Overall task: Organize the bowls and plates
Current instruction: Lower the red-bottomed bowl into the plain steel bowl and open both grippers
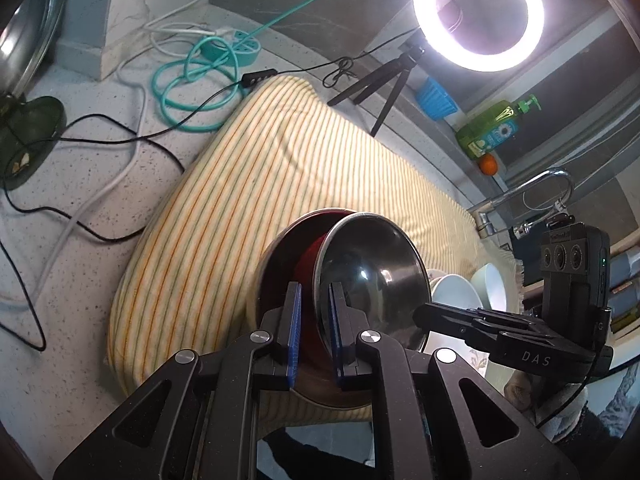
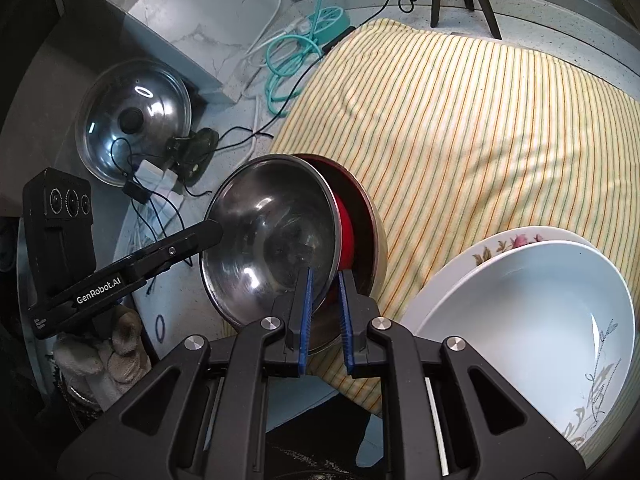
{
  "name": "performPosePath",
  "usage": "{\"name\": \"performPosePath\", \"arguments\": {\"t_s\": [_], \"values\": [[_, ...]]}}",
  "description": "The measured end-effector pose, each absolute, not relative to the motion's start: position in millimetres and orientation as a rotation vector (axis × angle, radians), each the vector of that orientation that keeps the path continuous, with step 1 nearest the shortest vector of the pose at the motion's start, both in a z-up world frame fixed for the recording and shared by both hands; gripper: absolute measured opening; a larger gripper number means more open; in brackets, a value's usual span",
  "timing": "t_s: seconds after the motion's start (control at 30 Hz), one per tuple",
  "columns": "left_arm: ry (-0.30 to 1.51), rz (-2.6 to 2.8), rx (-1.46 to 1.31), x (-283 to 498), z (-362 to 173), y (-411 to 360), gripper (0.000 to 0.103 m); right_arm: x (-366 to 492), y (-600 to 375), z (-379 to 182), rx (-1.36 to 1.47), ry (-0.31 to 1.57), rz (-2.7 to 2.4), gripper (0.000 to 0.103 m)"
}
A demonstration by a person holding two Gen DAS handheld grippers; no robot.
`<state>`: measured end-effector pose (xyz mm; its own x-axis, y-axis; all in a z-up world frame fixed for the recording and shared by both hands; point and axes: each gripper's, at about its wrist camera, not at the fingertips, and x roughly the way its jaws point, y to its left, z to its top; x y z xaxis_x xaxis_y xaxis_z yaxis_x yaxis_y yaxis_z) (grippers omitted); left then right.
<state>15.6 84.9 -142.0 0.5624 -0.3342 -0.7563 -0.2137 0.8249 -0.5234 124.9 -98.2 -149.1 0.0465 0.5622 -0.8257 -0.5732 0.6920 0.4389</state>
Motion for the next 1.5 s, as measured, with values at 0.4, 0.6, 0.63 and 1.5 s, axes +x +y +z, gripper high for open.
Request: {"name": "performPosePath", "arguments": {"t_s": [0.4,0.6,0.63,1.5], "values": [[1.034,-0.067,-0.588,18.5,-152.3,84.1,0.011,123.8,-84.4,-155.6,-0.091,1.256,0.835,0.013],[1.047,-0.068,-0.559,21.4,-152.9,80.5,0.011,124.2,-82.5,-156.3,-0.120,1.254,0.829,0.015],[1.052,-0.072,-0.563,22.1,-153.7,80.3,0.013,124.1,-82.0,-156.1,-0.128,1.253,0.831,0.016],[0.971,-0.091,-0.486,36.2,-112.9,64.9,0.062,129.0,-116.4,-102.6,-0.008,1.095,0.876,0.086]]}}
